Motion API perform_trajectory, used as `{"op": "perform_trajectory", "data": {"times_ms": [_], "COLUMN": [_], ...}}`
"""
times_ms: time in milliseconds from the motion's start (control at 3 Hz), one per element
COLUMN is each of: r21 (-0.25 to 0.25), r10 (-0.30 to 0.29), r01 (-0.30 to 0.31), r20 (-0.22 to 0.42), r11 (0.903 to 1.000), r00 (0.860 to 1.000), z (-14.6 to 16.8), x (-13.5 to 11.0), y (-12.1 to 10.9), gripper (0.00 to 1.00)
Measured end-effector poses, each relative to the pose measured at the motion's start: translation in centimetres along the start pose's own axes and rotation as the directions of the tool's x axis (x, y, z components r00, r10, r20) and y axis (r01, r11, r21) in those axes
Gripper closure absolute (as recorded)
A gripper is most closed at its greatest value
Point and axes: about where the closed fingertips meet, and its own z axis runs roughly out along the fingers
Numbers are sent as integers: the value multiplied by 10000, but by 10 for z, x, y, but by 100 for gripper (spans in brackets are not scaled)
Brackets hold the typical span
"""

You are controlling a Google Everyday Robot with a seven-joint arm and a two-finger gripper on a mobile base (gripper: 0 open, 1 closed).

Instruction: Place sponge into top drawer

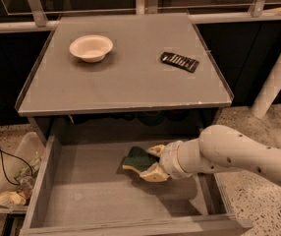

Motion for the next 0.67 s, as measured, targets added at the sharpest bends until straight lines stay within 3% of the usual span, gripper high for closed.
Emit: {"op": "perform_trajectory", "data": {"times_ms": [333,667], "r21": [517,682], "r10": [329,321], "r01": [-332,-328], "r20": [50,104], "r11": [9981,9971], "r00": [9994,9994], "z": [26,27], "x": [5,2], "y": [-17,-22], "gripper": [100,82]}}
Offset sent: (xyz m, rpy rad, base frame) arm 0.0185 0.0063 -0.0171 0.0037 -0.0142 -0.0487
